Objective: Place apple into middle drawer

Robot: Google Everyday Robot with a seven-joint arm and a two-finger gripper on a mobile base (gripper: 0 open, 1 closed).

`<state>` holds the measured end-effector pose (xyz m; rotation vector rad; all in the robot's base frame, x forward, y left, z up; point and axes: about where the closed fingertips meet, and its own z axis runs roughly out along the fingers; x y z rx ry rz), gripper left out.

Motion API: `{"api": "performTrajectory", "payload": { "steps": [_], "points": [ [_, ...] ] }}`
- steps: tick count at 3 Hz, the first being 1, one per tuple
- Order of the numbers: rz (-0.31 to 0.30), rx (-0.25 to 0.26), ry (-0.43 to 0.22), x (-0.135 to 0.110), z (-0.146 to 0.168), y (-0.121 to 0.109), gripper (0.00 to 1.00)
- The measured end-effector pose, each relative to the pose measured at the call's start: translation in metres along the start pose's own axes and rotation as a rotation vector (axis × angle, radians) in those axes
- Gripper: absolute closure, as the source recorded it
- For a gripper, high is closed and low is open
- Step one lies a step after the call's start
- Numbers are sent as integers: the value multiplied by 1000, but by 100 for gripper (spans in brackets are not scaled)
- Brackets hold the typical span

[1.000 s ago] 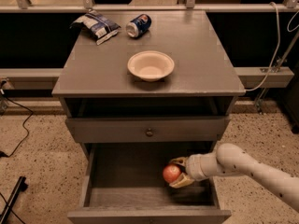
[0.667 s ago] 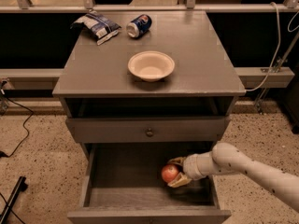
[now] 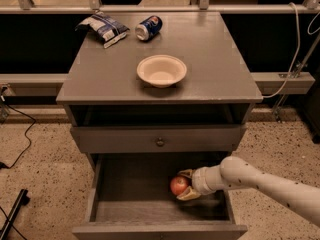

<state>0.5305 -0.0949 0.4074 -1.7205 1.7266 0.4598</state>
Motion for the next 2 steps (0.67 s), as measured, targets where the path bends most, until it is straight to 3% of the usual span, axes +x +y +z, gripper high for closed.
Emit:
{"api": "performTrajectory", "payload": {
  "steps": [1, 2],
  "points": [
    [-3, 8, 5, -1, 3, 1, 0],
    [-3, 8, 5, -1, 3, 1, 0]
  ]
}}
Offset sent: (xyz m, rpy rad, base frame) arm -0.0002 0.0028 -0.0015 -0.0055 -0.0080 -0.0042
